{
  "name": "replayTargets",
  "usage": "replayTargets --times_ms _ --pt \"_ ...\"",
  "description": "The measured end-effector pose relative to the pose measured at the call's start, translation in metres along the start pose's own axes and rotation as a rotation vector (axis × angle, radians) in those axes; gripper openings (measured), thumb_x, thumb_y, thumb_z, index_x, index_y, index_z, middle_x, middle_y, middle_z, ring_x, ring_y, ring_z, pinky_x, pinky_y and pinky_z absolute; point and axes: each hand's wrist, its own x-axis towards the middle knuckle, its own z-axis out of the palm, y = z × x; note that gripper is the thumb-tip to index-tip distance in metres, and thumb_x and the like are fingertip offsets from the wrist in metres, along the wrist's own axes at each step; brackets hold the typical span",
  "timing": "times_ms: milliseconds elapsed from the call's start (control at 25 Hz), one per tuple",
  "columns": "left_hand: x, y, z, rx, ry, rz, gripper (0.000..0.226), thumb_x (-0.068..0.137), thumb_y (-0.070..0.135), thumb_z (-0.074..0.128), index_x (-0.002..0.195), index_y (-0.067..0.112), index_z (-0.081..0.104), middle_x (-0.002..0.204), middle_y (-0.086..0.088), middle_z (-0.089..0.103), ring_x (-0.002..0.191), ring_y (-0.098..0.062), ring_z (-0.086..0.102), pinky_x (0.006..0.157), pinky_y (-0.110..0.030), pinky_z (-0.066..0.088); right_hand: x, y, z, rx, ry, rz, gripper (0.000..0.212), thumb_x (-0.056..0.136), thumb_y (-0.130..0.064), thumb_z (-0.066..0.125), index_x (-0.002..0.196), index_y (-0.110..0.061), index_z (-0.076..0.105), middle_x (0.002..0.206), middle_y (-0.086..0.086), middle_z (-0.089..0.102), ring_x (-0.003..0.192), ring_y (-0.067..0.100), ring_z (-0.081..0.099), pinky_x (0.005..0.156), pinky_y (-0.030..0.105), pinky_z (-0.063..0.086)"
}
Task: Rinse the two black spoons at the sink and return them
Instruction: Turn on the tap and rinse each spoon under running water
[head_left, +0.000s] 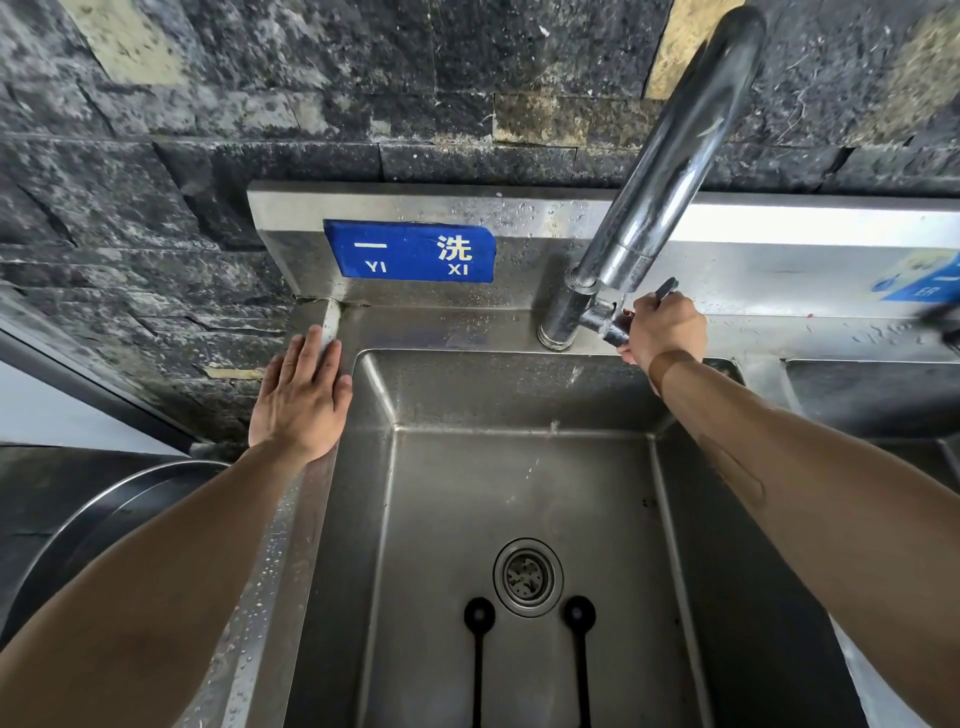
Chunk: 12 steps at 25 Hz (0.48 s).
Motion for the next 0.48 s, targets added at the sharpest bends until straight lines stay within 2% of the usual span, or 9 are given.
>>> replayTargets --times_ms 480 --pt "-0.0005 0.0004 -0.0021 0.002 -0.01 -0.003 0.058 0.102 0.04 0.022 0.154 0.016 0.02 0.165 -0.004 0.002 0.152 -0.024 0.005 0.123 -0.042 0.007 0.001 0.0013 0.0002 -0.011 0.005 -0.018 0.034 0.102 -0.033 0.034 0.094 -0.009 0.056 0.101 0.023 0.072 0.09 0.041 0.071 0.086 0.052 0.058"
